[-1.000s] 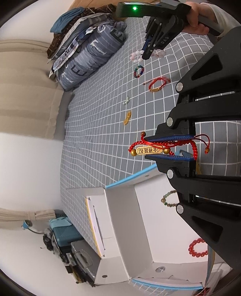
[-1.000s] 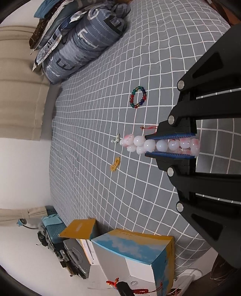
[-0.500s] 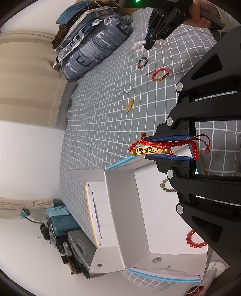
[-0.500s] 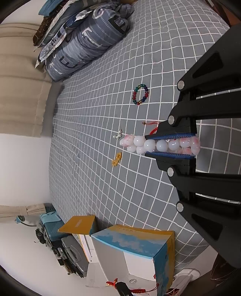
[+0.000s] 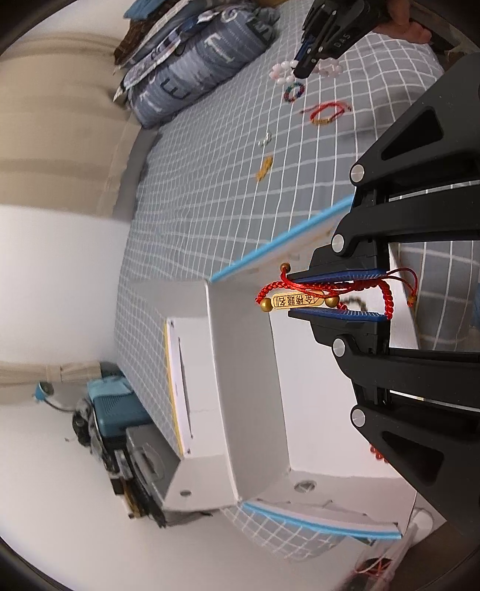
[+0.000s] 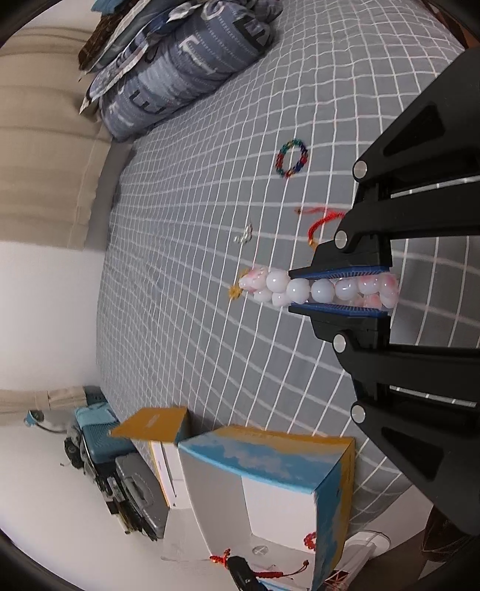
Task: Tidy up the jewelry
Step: 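Carry both bracelets into the white box and open both tools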
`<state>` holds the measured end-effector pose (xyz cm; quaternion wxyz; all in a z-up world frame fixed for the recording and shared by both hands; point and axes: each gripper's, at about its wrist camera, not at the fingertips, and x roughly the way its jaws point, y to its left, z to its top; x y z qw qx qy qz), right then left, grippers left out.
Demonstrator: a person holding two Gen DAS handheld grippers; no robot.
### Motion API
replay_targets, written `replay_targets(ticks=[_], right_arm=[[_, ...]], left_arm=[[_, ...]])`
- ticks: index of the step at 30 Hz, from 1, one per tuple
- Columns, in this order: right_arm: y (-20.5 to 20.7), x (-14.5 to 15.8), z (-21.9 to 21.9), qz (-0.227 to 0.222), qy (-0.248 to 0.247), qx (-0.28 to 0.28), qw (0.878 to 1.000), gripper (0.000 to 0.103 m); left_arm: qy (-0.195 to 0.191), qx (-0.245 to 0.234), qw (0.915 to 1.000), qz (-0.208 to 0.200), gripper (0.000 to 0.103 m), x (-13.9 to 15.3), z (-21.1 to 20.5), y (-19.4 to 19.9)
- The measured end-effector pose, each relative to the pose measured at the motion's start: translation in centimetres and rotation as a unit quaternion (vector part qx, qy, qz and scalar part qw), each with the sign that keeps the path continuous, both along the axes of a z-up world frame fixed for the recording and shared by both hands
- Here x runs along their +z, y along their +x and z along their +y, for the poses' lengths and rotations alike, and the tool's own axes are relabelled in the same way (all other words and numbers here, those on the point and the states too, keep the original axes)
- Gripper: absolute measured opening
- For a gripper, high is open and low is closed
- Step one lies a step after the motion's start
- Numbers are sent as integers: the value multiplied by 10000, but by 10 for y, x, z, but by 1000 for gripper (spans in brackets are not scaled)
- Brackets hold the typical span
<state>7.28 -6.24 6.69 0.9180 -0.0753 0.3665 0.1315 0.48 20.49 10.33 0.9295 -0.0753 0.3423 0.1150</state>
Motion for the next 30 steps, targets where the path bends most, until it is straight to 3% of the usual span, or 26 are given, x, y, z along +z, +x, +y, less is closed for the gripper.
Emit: replay_targets(ticks=[11, 24, 30], right_arm=[[13, -14, 66, 154, -23, 309, 9994, 11], [8, 11, 163, -38, 105, 924, 9957, 11], [2, 8, 206, 57, 112, 1188, 9928, 11]], left_arm=[[44, 395, 9991, 127, 12, -9, 41, -7], [148, 1010, 9943, 321, 12, -18, 86, -16], [122, 1342, 9900, 430, 12, -24, 112, -22]])
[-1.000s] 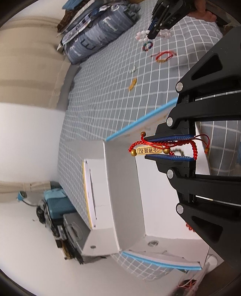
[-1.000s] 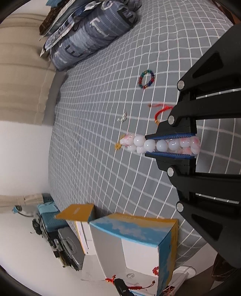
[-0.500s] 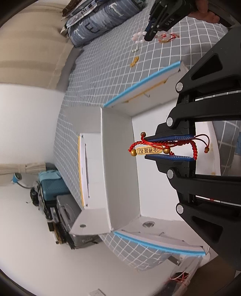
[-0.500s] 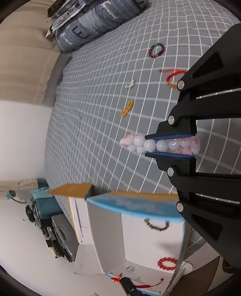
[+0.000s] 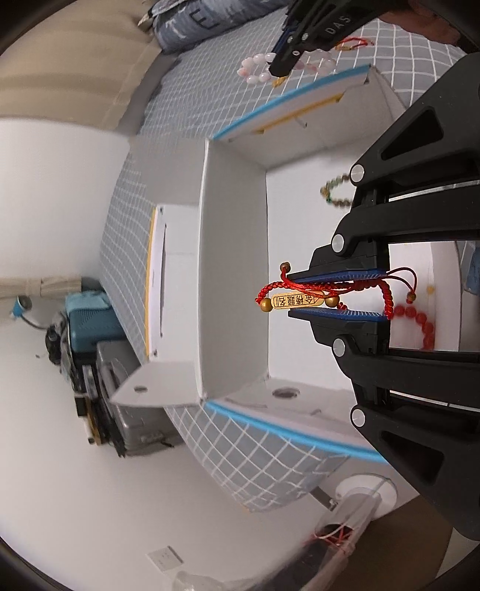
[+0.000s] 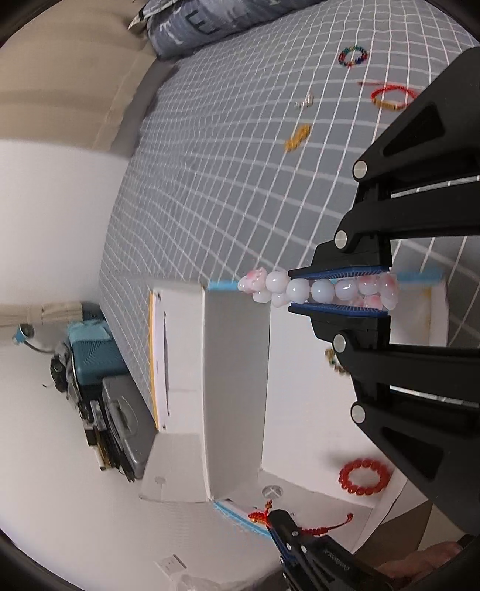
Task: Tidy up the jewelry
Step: 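Carry both bracelets into the white box and open both tools, then withdraw both tools from the box back over the bed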
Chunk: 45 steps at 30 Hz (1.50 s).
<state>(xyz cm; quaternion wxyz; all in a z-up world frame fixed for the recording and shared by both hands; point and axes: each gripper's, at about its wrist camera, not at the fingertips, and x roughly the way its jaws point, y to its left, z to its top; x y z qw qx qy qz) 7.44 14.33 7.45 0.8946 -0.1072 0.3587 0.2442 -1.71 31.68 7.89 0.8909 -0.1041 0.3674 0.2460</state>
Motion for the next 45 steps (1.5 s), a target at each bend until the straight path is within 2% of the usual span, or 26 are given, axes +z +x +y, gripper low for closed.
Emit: replay_targets(ticks=[8, 13, 18, 19, 20, 21, 22, 23, 24, 26, 28, 29, 32, 35, 39, 45], right_arm=[[1, -31, 43, 444, -180, 152, 9987, 11], [7, -53, 58, 762, -464, 49, 9960, 11], [7, -63, 67, 868, -677, 79, 9939, 12], [7, -65, 69, 888, -762, 79, 9931, 20], [6, -65, 69, 904, -782, 62, 9928, 30], [6, -63, 69, 890, -745, 74, 9932, 35], [4, -59, 68, 832, -701, 80, 9940, 46], [3, -56, 66, 788, -671, 73, 9946, 50], [1, -51, 64, 729, -637, 62, 9953, 53], [0, -43, 60, 638, -597, 54, 9962, 73], [-1, -32, 51, 452, -555, -53, 9974, 81], [0, -28, 47, 397, -526, -103, 9978, 88], [1, -13, 31, 210, -412, -231, 9987, 95], [3, -3, 16, 32, -458, -332, 9984, 95], [7, 8, -11, -100, -540, -449, 9975, 95], [20, 18, -66, -35, -445, -771, 9960, 95]], left_arm=[[-206, 203, 9987, 418, 12, -30, 28, 9], [-367, 158, 9972, 626, 13, -46, 30, 16], [-408, 166, 9962, 747, 16, -53, 28, 19], [-408, 174, 9961, 762, 16, -52, 27, 20], [-430, 199, 9960, 757, 23, -51, 27, 19], [-446, 229, 9960, 736, 33, -49, 28, 18], [-426, 255, 9964, 695, 37, -46, 28, 16], [-385, 280, 9969, 626, 44, -42, 27, 13], [-381, 306, 9971, 581, 58, -38, 27, 11], [-340, 347, 9979, 420, 74, -29, 25, 6], [-332, 354, 9982, 339, 78, -22, 23, 3], [-336, 354, 9984, 275, 83, -18, 21, 1], [-229, 300, 9993, 76, 94, -6, 12, -3], [-41, 112, 9995, -289, 95, 10, -7, -6], [-77, -92, 9992, -378, 95, 23, -27, -5], [-73, -303, 9988, -372, 96, 31, -63, 12]])
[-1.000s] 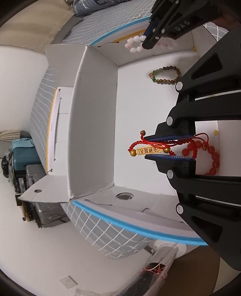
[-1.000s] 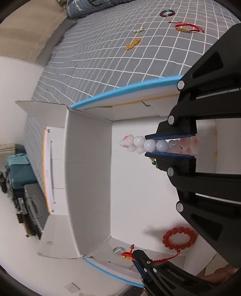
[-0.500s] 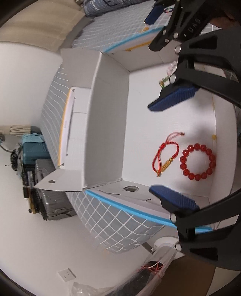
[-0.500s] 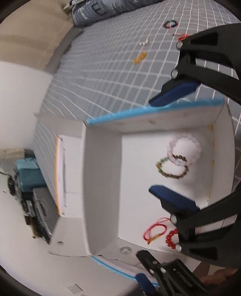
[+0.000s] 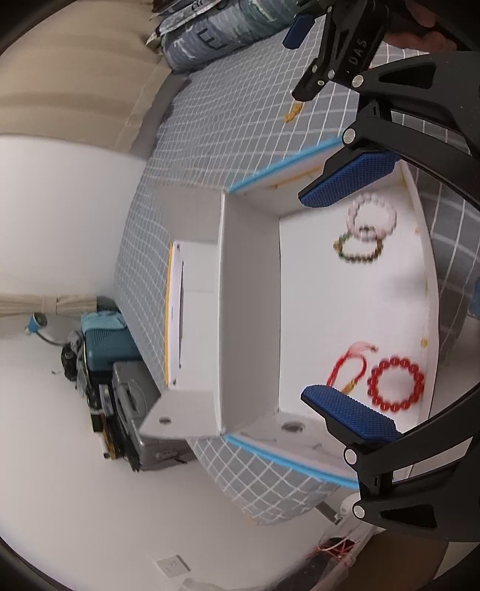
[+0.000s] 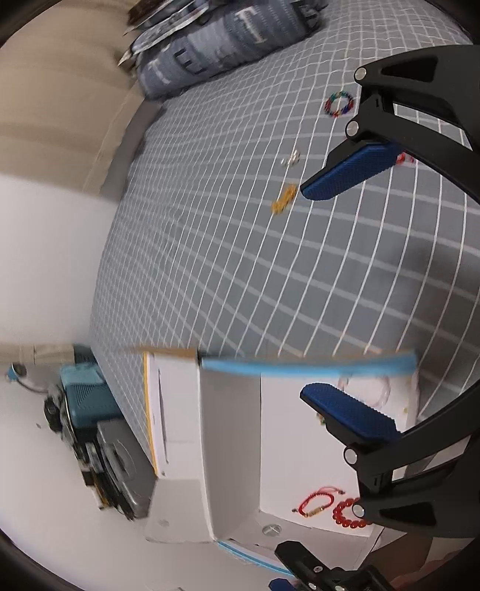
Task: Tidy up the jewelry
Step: 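Withdraw both tools from the box back over the bed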
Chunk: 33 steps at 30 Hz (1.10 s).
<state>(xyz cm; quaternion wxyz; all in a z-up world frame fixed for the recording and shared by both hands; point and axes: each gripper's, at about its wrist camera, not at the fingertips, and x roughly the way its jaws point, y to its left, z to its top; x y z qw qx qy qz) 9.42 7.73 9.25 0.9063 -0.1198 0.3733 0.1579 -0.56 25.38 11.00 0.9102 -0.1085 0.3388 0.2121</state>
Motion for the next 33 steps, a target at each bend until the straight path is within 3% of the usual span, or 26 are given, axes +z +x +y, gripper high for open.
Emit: replay_targets(ticks=[5, 12, 14, 20, 23, 33], right_arm=[[9, 2, -49, 12, -2, -250, 9997, 95], [26, -1, -131, -54, -73, -696, 9975, 95], [33, -3, -159, -14, -85, -876, 9961, 95], [49, -10, -227, 32, -64, -1281, 9917, 95], [62, -16, -255, 55, -115, -1392, 9902, 95], [107, -55, -299, 333, -106, -1541, 9874, 95]], left_arm=[[-40, -217, 9998, 19, 97, 2, -31, 17], [75, -703, 9973, 183, 97, -8, -104, 53], [108, -896, 9957, 216, 97, -13, -126, 62], [-296, -1656, 9857, 110, 97, -31, -194, 89], [-308, -1853, 9818, 268, 97, -43, -224, 105], [-59, -2201, 9729, 709, 97, -91, -293, 155]])
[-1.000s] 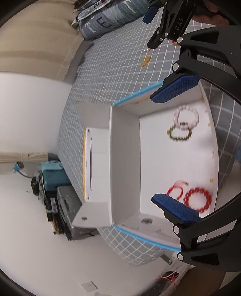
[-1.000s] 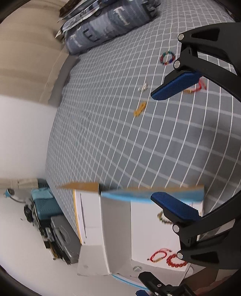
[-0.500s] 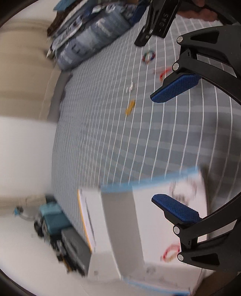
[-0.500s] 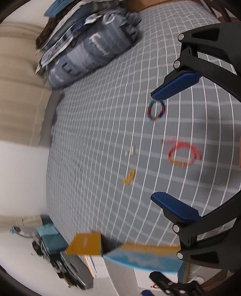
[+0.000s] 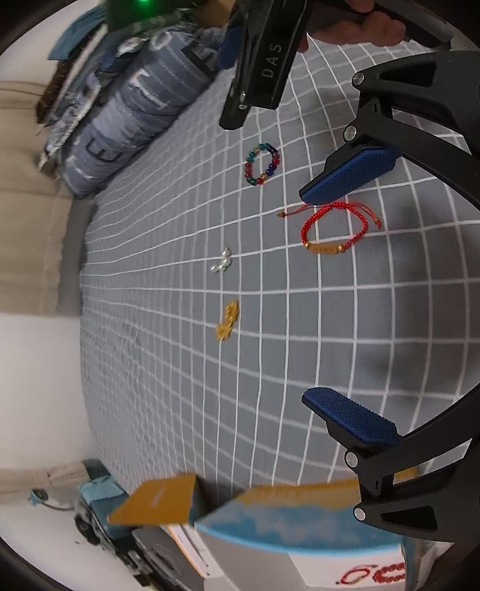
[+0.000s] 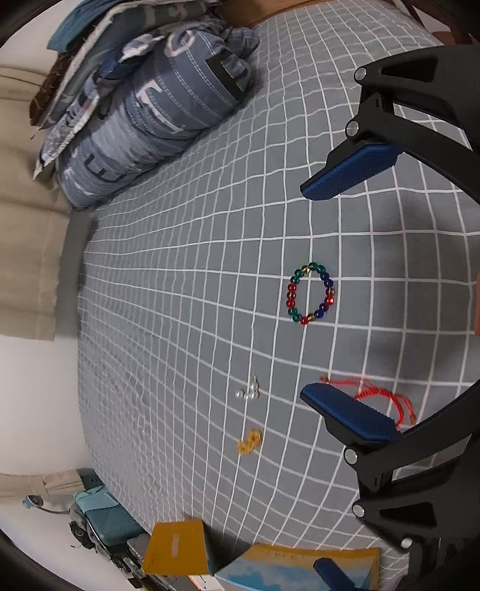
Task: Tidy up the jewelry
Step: 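Withdraw both tools from the box back over the bed, then grasp the second red cord bracelet with the left tool while the right tool grasps the multicolour bead bracelet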
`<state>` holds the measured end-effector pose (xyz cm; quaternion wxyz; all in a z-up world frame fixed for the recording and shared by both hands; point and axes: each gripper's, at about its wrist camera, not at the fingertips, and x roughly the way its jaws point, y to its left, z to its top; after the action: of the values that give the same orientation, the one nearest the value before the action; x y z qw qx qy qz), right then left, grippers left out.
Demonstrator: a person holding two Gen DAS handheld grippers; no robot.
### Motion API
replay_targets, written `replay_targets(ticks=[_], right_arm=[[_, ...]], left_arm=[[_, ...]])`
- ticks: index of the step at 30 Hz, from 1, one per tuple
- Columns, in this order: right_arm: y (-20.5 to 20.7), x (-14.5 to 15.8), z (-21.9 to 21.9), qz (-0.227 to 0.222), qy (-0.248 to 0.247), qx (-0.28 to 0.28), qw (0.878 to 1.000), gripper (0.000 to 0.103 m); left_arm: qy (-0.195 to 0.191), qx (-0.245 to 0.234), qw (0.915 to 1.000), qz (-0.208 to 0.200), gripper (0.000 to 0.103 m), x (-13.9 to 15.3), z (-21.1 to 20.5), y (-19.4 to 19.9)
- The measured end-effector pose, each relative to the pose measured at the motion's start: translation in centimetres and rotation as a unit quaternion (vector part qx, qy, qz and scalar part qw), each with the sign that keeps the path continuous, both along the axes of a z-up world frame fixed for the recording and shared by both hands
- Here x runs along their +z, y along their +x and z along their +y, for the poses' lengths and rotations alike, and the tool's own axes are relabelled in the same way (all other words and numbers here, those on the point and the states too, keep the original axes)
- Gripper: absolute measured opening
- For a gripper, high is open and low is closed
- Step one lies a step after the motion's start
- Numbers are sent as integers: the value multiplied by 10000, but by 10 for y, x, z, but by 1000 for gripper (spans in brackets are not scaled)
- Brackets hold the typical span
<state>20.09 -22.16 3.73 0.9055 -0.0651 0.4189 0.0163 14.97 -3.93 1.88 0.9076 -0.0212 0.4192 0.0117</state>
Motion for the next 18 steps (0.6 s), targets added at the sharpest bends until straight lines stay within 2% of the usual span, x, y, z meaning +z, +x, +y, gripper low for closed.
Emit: replay_targets(ticks=[3, 8, 12, 18], right_arm=[[12, -15, -8, 112, 45, -22, 9999, 95], [35, -45, -21, 450, 254, -30, 9987, 95], [49, -68, -23, 636, 272, -52, 9976, 95], [61, -91, -26, 786, 373, -185, 9960, 95]], left_arm=[[2, -124, 9999, 49, 97, -12, -13, 14], [23, -263, 9988, 419, 97, -45, -32, 35], [-221, -298, 9974, 621, 97, -69, -37, 49], [-219, -306, 9970, 673, 96, -91, -45, 59]])
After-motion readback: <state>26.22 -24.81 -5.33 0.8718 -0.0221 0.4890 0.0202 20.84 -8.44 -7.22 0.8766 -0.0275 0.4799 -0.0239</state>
